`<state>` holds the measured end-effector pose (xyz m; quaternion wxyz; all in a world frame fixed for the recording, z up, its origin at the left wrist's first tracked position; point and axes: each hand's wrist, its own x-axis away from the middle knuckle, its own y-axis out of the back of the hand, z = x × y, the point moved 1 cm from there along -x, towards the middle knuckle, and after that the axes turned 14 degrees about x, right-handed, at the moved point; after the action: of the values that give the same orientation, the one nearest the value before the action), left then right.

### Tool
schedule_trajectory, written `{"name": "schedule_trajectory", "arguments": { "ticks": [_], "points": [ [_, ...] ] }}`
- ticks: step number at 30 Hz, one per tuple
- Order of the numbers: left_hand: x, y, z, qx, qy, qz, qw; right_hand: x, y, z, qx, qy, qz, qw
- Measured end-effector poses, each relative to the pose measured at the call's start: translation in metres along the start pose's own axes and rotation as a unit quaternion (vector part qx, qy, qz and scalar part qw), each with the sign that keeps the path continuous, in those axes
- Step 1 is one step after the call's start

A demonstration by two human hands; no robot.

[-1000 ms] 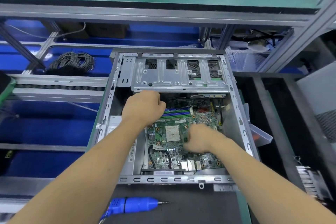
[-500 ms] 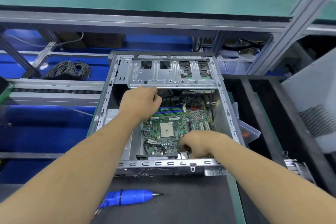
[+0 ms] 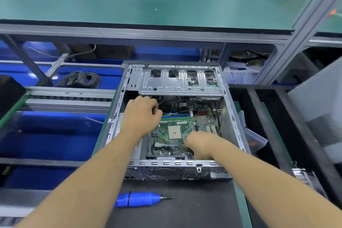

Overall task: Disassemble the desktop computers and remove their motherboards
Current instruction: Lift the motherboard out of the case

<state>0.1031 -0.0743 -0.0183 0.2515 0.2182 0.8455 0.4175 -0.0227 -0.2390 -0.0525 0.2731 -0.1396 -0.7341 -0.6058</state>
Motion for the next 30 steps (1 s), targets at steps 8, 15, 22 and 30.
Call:
{"name": "schedule_trajectory", "arguments": {
  "ticks": [8, 15, 22, 30],
  "points": [
    [0.001, 0.002, -0.001, 0.023, 0.015, 0.016, 0.999, 0.004, 0.003, -0.023, -0.142, -0.079, -0.133, 0.978],
    [0.001, 0.0, 0.001, 0.034, 0.027, 0.03, 0.999, 0.006, 0.008, -0.034, -0.205, -0.102, -0.158, 0.96],
    [0.001, -0.003, 0.002, 0.021, 0.037, 0.089, 0.995, 0.024, 0.025, -0.028, -0.264, -0.094, -0.183, 0.942],
    [0.009, 0.002, -0.002, -0.014, -0.038, 0.199, 0.979, 0.035, 0.036, -0.033, -0.318, -0.115, -0.208, 0.918]
  ]
}}
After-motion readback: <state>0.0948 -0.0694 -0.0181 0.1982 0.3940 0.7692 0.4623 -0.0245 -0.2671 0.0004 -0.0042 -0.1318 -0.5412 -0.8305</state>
